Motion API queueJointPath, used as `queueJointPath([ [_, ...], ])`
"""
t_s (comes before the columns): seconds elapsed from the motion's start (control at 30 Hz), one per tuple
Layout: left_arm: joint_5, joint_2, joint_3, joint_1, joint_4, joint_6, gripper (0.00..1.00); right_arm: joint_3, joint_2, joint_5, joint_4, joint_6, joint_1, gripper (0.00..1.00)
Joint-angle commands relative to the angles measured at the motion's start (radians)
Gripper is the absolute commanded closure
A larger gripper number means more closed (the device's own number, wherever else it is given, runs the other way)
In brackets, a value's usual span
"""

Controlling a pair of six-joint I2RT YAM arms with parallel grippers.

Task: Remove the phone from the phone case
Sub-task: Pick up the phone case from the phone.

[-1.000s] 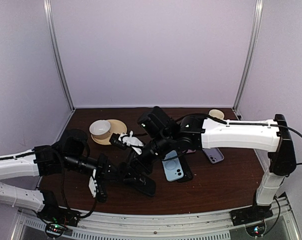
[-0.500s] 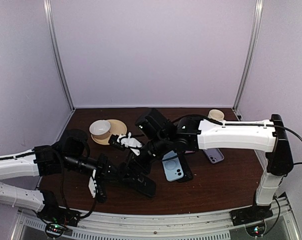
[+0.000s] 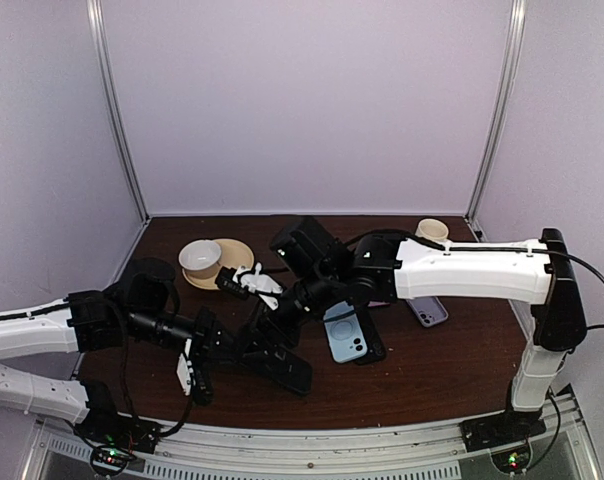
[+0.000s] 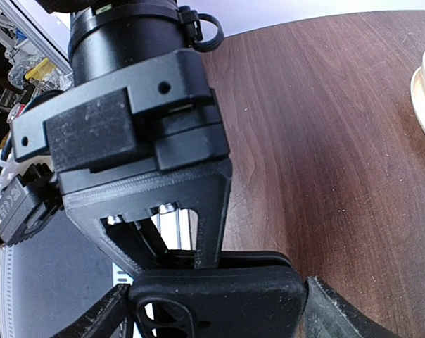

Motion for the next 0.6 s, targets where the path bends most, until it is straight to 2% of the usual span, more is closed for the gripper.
queueJointPath([
  [0.0, 0.036, -0.021, 0.011, -0.001, 0.094, -0.009, 1.0, 0.019, 0.011, -0.007, 0.013, 0.006, -0.008, 0.2],
  [0.57, 0.023, -0.023, 0.008, -0.001, 0.098, -0.007, 1.0, -0.005, -0.006, 0.025, 0.005, 0.028, -0.042, 0.25],
])
